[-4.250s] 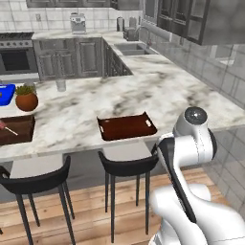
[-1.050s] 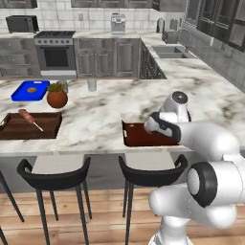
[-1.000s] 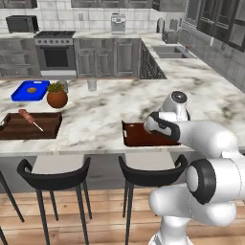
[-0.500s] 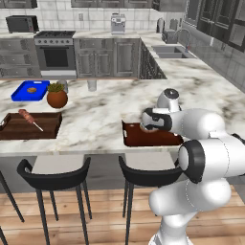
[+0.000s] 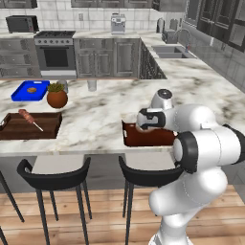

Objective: Take the donut and cake from the fridge and place them on the empty tray on the dining counter.

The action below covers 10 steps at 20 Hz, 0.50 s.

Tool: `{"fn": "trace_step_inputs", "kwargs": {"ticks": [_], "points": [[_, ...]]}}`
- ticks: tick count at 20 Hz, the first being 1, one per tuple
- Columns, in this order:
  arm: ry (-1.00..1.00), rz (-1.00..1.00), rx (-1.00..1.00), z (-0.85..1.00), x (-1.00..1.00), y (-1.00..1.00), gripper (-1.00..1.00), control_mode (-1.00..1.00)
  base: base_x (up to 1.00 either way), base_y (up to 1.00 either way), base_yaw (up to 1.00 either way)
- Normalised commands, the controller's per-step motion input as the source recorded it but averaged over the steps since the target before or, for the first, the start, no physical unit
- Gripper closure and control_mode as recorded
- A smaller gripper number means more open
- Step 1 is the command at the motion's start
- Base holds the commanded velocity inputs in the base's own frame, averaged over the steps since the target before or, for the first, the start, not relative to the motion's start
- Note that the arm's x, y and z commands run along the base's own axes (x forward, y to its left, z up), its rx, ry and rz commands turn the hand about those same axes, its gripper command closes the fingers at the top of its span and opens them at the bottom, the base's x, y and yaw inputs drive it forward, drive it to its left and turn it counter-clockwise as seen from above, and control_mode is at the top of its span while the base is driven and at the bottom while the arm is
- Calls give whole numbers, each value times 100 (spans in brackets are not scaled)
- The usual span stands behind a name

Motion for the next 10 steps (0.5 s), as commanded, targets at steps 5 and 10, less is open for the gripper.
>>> {"fn": "trace_step_inputs", "kwargs": {"ticks": [5, 10], "points": [[0, 0, 0, -20, 18, 0, 100, -100, 0, 0, 0], [0, 0, 0, -17, 21, 0, 100, -100, 0, 0, 0]]}}
